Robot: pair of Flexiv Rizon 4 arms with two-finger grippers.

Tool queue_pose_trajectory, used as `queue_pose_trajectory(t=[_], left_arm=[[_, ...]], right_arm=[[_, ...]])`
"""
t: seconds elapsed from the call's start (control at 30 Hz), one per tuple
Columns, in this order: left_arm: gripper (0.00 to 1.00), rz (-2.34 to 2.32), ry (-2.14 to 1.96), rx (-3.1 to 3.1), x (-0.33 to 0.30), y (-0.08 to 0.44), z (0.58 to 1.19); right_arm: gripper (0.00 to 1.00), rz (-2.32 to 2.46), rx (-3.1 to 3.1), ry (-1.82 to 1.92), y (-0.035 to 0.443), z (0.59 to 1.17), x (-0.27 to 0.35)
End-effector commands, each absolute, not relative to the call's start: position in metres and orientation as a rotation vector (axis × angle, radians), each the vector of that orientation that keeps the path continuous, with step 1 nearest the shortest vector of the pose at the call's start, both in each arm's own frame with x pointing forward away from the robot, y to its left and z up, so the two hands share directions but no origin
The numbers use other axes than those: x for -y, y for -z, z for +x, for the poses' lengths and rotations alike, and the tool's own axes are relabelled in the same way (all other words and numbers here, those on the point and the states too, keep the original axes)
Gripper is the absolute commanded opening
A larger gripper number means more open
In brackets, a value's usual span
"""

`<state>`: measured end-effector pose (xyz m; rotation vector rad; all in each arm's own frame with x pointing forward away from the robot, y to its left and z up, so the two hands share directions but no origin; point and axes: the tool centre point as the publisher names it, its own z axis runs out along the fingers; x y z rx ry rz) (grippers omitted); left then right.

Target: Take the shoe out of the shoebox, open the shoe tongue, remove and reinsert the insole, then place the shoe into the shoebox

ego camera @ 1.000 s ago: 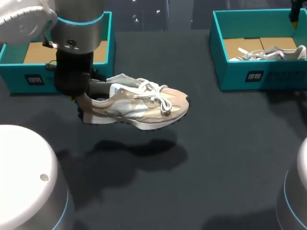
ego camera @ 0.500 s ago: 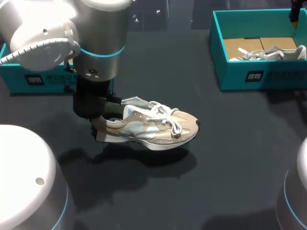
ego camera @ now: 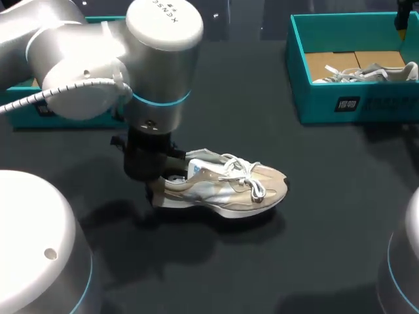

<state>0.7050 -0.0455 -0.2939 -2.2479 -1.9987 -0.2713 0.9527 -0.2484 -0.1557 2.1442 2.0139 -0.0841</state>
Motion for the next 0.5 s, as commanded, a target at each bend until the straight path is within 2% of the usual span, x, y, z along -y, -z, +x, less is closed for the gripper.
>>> queue_pose_trajectory(t=[0.03, 0.5], left_arm=[[0.0, -2.229, 0.279, 1.984, 0.064, 0.312, 0.717], [0.0, -2.225, 0.256, 1.986, 0.086, 0.343, 0.722]], right_arm=[[1.0, 2.144, -2.014, 0.085, 0.156, 0.953, 0.249], [1.0, 2.144, -2.014, 0.085, 0.156, 0.953, 0.249]])
